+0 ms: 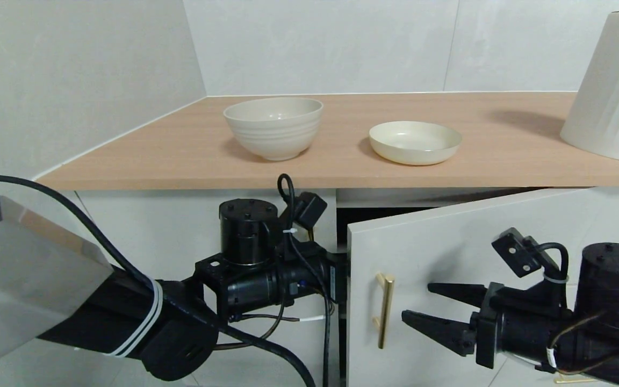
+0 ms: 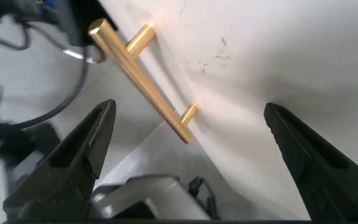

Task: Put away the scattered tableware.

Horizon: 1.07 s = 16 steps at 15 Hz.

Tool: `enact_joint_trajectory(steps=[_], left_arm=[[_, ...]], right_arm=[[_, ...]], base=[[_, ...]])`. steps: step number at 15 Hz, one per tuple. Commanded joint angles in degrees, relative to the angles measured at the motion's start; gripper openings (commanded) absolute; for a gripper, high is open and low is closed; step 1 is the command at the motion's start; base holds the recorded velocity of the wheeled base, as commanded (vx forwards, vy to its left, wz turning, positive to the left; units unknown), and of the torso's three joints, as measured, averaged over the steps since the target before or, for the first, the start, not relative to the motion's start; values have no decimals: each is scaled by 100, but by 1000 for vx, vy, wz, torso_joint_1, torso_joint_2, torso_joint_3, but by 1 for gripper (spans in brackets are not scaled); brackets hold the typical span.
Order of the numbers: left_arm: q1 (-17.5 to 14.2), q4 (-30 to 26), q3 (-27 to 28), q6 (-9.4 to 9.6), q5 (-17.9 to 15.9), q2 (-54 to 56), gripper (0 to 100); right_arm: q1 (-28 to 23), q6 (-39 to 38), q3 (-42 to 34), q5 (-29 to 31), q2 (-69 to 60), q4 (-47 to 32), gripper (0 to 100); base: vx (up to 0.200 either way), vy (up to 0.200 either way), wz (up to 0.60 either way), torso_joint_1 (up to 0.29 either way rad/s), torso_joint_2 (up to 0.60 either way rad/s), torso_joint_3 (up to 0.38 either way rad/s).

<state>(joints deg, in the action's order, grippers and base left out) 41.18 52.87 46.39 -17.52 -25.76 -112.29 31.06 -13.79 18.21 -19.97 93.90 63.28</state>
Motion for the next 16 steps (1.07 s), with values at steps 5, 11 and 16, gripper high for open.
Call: enact_joint_trajectory(steps=[5, 11, 16], left_arm=[[593, 39, 11, 3, 150, -12, 0], [725, 39, 125, 3, 168, -241, 0], [786, 13, 459, -24, 247, -513, 0]], right_arm=[[207, -27, -362, -121, -496, -44, 100], [242, -27, -538, -130, -1032, -88, 100], [242, -27, -1232, -130, -1867, -114, 100]], base=[[-160, 0, 0, 9, 3, -2], [-167, 0, 0, 0, 2, 4], [0, 0, 0, 0, 0, 0]])
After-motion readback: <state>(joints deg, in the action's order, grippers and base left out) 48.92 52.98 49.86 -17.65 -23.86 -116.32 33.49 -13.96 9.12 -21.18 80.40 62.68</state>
